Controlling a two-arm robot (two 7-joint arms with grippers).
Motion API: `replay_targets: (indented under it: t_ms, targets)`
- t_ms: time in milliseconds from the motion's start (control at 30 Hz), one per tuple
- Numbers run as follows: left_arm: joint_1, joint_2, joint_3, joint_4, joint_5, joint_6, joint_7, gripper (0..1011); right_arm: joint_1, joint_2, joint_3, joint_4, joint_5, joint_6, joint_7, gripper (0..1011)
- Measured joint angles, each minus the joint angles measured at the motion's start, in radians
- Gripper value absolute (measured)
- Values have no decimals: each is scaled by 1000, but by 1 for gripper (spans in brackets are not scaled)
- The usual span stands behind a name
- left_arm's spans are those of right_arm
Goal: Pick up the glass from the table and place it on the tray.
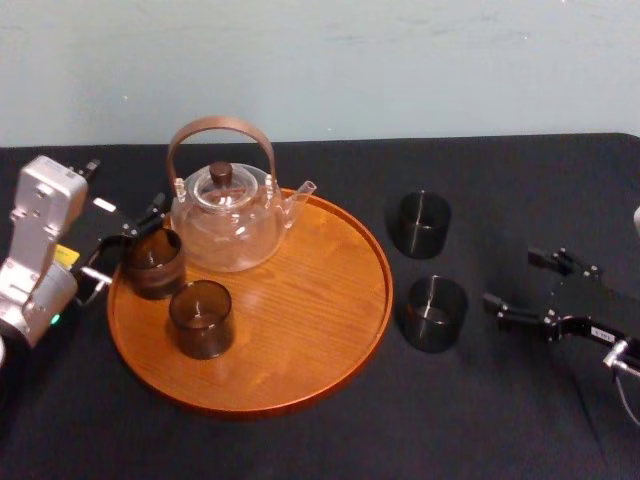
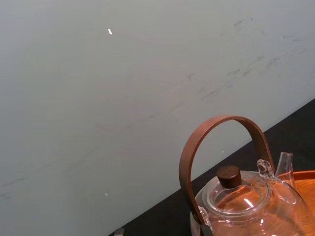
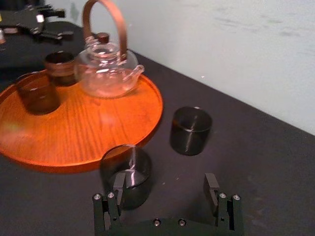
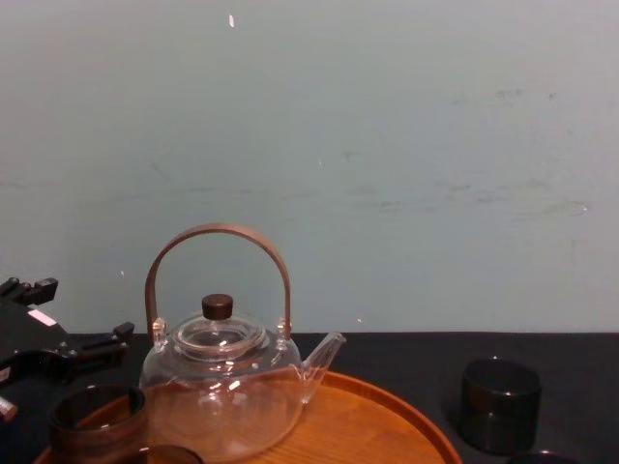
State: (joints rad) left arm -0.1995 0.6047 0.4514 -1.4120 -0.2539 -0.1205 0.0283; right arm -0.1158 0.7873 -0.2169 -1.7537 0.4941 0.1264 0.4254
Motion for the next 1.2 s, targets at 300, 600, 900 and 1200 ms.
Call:
replay_targets:
  t_ms: [300, 600, 900, 1200]
  targets:
    - [0, 0, 0, 0, 0, 0, 0, 1001, -5, 19, -8, -3, -20, 4, 63, 1002]
    - [0, 0, 0, 0, 0, 0, 0, 1001, 16, 20, -40, 4, -50, 8, 93, 1002]
    - [0, 0, 0, 0, 0, 0, 0, 1001, 49, 4, -71, 27, -73, 25, 102, 1002]
    - [0, 0, 0, 0, 0, 0, 0, 1001, 97, -21, -108, 60, -90, 41, 114, 1002]
